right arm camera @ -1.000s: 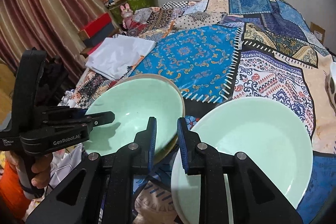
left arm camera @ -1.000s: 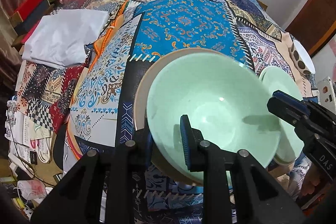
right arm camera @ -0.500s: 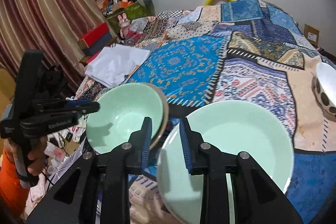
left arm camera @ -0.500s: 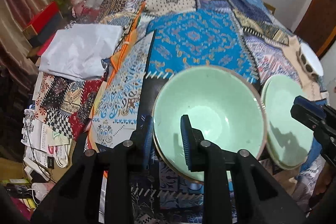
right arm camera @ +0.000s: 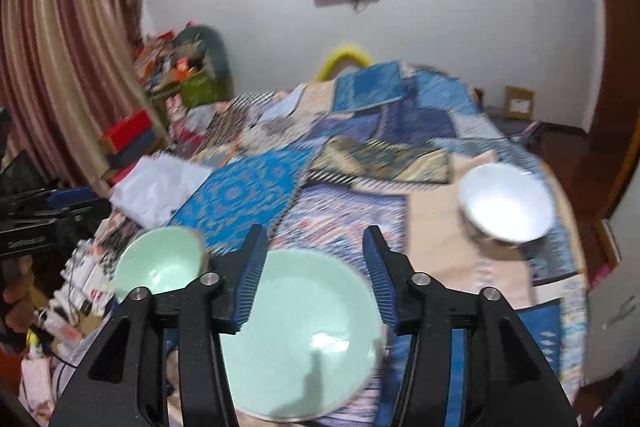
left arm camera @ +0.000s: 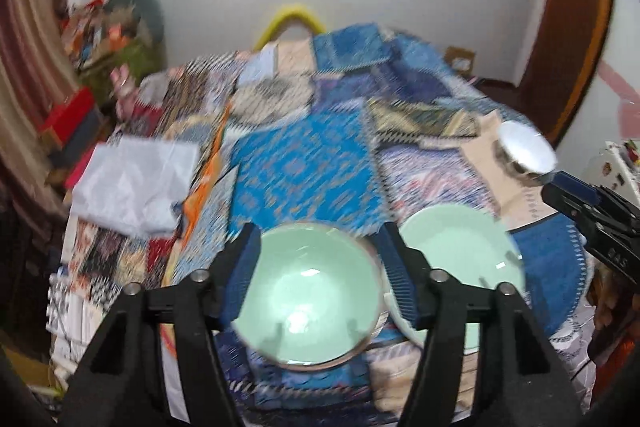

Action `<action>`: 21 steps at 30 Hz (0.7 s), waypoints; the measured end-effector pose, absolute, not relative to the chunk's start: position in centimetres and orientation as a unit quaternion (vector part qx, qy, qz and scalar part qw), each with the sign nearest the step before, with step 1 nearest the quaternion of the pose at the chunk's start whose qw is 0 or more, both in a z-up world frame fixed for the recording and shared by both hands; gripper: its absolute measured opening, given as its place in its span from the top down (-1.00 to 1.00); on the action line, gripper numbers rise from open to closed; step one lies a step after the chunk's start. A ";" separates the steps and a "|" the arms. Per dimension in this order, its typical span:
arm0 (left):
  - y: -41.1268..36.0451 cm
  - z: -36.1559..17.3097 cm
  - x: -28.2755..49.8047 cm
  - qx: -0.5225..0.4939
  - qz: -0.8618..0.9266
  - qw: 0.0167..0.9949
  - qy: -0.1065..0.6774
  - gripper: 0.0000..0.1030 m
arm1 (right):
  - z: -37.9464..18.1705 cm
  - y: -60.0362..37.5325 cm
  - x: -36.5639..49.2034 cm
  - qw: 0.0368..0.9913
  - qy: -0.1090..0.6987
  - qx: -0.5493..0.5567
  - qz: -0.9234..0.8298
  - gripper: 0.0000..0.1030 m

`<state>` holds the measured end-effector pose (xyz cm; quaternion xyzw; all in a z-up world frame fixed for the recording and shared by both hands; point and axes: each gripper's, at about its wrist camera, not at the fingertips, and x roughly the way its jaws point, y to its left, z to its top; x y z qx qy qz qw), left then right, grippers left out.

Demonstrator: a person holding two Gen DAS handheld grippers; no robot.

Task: Organize plates and bowls

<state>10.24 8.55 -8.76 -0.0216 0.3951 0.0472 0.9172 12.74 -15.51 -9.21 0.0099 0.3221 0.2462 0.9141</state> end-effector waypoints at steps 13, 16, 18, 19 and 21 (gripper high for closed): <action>0.2 -5.3 15.1 -0.014 -0.001 0.934 0.356 -0.78 | -7.2 -25.4 14.4 0.943 0.297 0.029 0.146 -0.11; -1.8 -5.4 16.9 -0.013 -0.012 0.933 0.361 -0.79 | -7.7 -27.1 15.4 0.943 0.303 0.036 0.133 -0.11; -3.0 -5.7 18.0 -0.007 -0.018 0.931 0.364 -0.79 | -8.3 -27.9 16.1 0.942 0.309 0.037 0.123 -0.11; -3.8 -6.0 18.7 -0.003 -0.023 0.930 0.366 -0.79 | -8.6 -28.3 16.4 0.941 0.313 0.037 0.121 -0.11; -5.0 -6.5 19.8 0.003 -0.030 0.929 0.370 -0.79 | -9.3 -28.9 17.4 0.938 0.322 0.040 0.117 -0.11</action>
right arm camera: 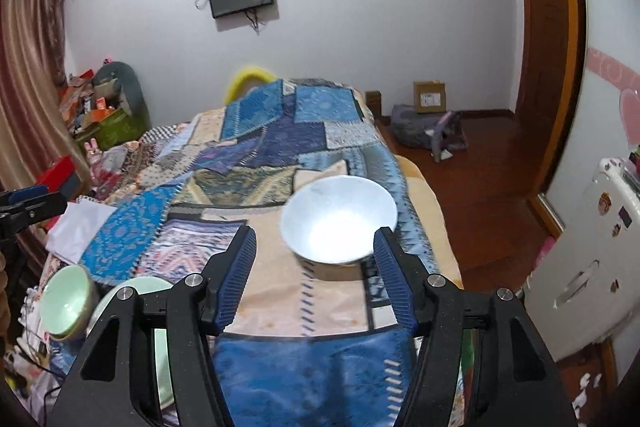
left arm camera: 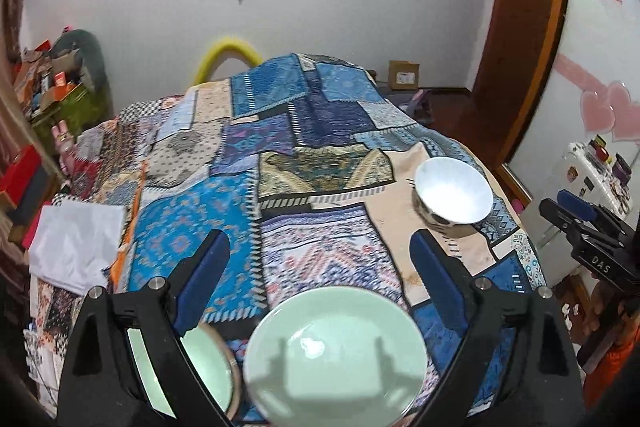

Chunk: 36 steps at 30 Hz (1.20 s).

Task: Organize plates and bowls

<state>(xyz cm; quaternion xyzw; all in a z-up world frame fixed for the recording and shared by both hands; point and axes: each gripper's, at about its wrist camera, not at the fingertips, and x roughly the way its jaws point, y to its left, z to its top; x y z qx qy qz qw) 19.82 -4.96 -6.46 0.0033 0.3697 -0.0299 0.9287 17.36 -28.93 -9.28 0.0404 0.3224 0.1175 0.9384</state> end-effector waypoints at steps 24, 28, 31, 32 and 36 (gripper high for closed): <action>-12.7 -18.3 33.1 0.001 -0.108 0.874 0.474 -0.78 | -19.5 -33.7 29.3 0.894 0.425 0.092 0.106 0.55; -13.5 -19.4 33.6 0.005 -0.117 0.868 0.483 -0.68 | -19.8 -33.4 29.9 0.893 0.425 0.092 0.115 0.66; -14.0 -19.8 33.9 0.004 -0.121 0.866 0.484 -0.64 | -19.7 -33.0 29.7 0.895 0.423 0.075 0.122 0.67; -14.1 -19.8 34.0 0.004 -0.122 0.866 0.485 -0.61 | -19.7 -32.9 29.5 0.894 0.424 0.073 0.126 0.66; -14.3 -20.1 34.3 0.000 -0.123 0.864 0.489 -0.55 | -19.9 -32.6 28.7 0.889 0.429 0.067 0.147 0.66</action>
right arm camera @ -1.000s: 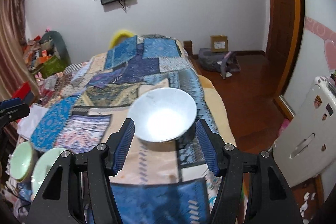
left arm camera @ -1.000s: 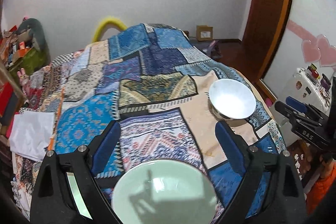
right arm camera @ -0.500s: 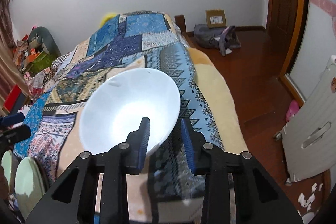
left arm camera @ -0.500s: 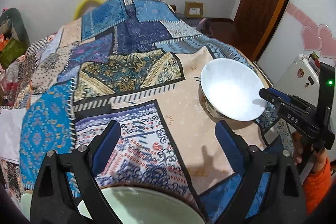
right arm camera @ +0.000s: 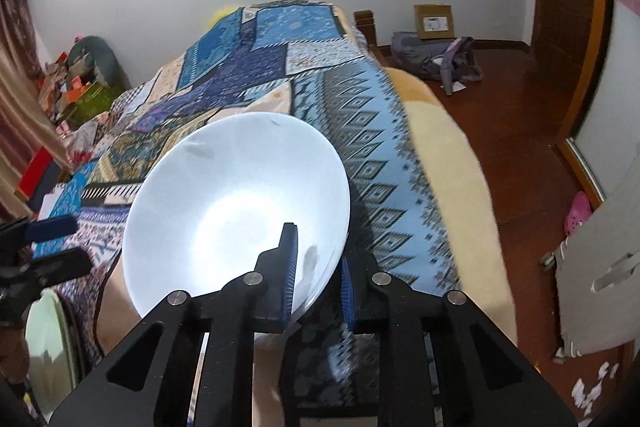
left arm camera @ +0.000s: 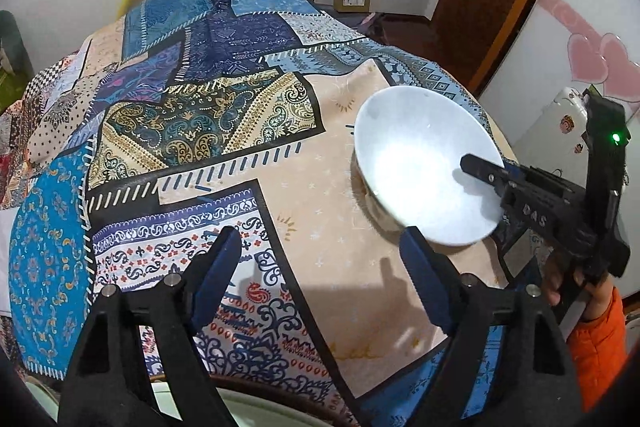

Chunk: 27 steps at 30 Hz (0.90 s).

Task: Organize plates and bowls

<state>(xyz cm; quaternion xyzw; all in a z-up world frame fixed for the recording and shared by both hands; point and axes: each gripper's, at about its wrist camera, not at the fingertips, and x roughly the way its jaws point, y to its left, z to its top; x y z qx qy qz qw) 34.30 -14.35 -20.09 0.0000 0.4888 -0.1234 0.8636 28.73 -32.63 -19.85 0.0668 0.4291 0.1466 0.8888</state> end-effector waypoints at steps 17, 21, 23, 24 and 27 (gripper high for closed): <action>-15.9 -22.7 34.3 0.000 -0.141 0.838 0.527 0.06 | -20.0 -29.7 26.6 0.875 0.435 0.075 0.199 0.66; -16.1 -23.7 34.6 0.001 -0.139 0.829 0.541 0.37 | -20.0 -29.1 26.3 0.878 0.430 0.078 0.197 0.66; -16.0 -23.9 34.7 0.001 -0.135 0.830 0.541 0.49 | -20.0 -29.0 26.4 0.877 0.430 0.083 0.195 0.66; -15.9 -23.9 34.7 0.001 -0.134 0.830 0.541 0.52 | -20.0 -29.1 26.4 0.877 0.431 0.087 0.194 0.66; -15.7 -23.8 34.3 0.002 -0.134 0.831 0.540 0.54 | -19.7 -29.0 26.0 0.877 0.431 0.093 0.193 0.66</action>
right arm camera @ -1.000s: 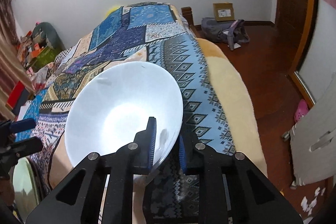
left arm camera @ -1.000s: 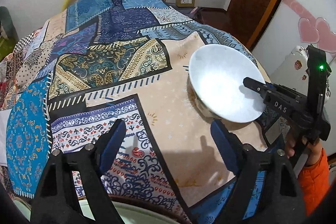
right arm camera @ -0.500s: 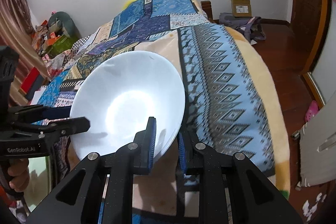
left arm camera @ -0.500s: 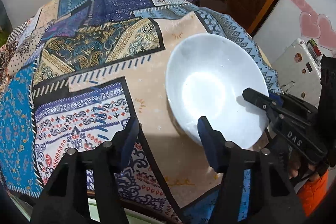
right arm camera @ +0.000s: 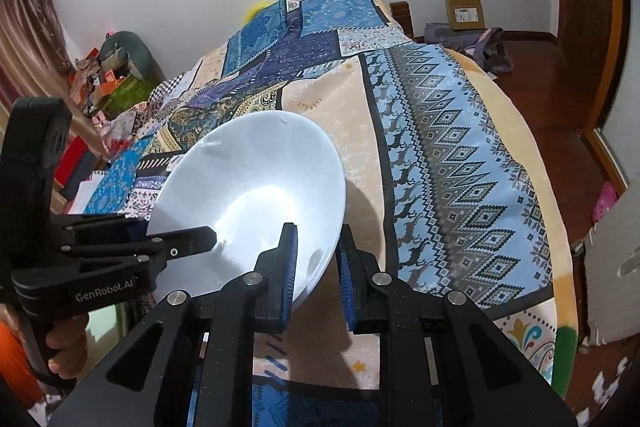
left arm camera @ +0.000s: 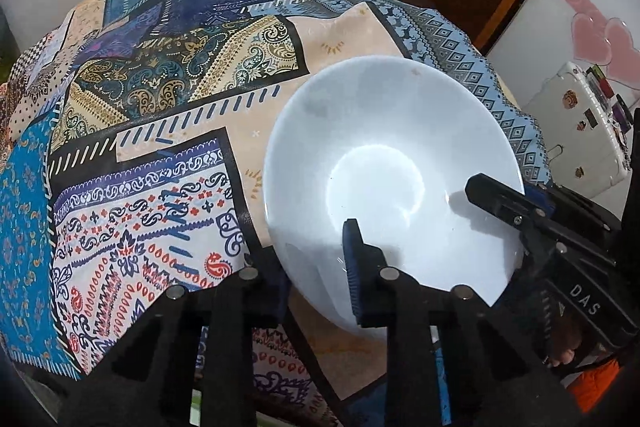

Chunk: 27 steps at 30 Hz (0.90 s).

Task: Organize plates and bowls

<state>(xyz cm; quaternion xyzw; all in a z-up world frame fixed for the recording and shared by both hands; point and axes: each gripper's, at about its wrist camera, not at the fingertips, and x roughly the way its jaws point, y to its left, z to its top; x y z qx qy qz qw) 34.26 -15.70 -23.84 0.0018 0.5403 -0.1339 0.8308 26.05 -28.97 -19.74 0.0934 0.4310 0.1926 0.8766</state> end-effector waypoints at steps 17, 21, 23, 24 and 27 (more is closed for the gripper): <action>-13.8 -18.9 28.4 -0.005 -0.135 0.851 0.508 0.54 | -15.4 -27.3 21.5 0.890 0.398 0.084 0.204 0.66; -13.0 -16.7 26.8 -0.008 -0.129 0.861 0.491 0.54 | -14.2 -26.6 20.6 0.894 0.387 0.085 0.210 0.66; -12.6 -15.8 26.0 -0.010 -0.126 0.865 0.485 0.54 | -13.6 -26.1 20.0 0.896 0.380 0.086 0.213 0.66; -12.4 -15.5 25.7 -0.010 -0.125 0.867 0.482 0.54 | -13.3 -26.0 19.7 0.897 0.377 0.086 0.214 0.66; -11.7 -14.2 24.5 -0.013 -0.121 0.873 0.473 0.54 | -12.4 -25.3 18.8 0.899 0.368 0.086 0.220 0.66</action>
